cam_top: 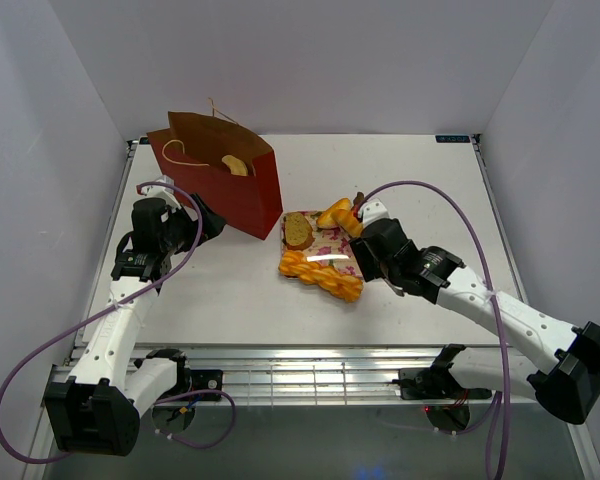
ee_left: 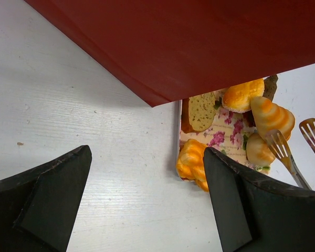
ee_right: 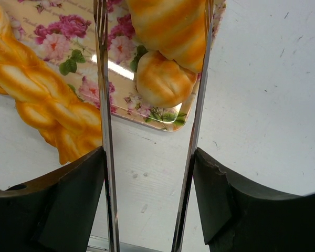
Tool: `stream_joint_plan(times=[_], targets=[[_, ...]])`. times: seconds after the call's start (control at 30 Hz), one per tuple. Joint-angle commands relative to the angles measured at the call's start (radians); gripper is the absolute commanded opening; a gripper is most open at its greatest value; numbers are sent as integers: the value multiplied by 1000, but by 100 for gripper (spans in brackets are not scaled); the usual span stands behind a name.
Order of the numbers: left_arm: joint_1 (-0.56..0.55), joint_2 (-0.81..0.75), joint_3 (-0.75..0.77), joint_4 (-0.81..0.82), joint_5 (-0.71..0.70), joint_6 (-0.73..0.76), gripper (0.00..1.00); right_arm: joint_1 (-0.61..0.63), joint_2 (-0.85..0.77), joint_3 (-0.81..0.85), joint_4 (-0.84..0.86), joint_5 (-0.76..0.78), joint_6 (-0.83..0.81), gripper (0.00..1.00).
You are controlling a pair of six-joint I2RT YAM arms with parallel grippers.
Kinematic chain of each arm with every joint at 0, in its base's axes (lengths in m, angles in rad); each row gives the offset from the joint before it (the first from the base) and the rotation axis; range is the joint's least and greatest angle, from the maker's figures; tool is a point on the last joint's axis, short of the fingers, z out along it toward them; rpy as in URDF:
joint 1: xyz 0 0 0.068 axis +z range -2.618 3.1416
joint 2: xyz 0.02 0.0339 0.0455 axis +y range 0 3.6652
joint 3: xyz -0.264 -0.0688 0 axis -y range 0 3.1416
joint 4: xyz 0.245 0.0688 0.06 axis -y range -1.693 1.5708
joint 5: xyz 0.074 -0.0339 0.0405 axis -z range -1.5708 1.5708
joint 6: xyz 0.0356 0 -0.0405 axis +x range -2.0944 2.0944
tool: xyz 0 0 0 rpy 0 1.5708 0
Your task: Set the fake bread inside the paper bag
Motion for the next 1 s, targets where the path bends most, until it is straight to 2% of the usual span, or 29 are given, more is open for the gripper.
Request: stream_joint_plan(times=[0.0,0.47,0.6,0.73,0.97], targets=[[-4,-5,-5,21,18,-3,98,13,3,-1,6,35,-10,71],[-4,-9,-5,21,20,-5,98,21,39,-16,9,131,7,72],[-4,-6,-7,21,23,-5,98,21,44,-35,45,112,0,70],[-3,-6,-7,21,24,-5,98,21,64,-32,59,92,-1,64],[-4,-10,-8,21,24,-5,98,21,49,-35,79,65,0,43]])
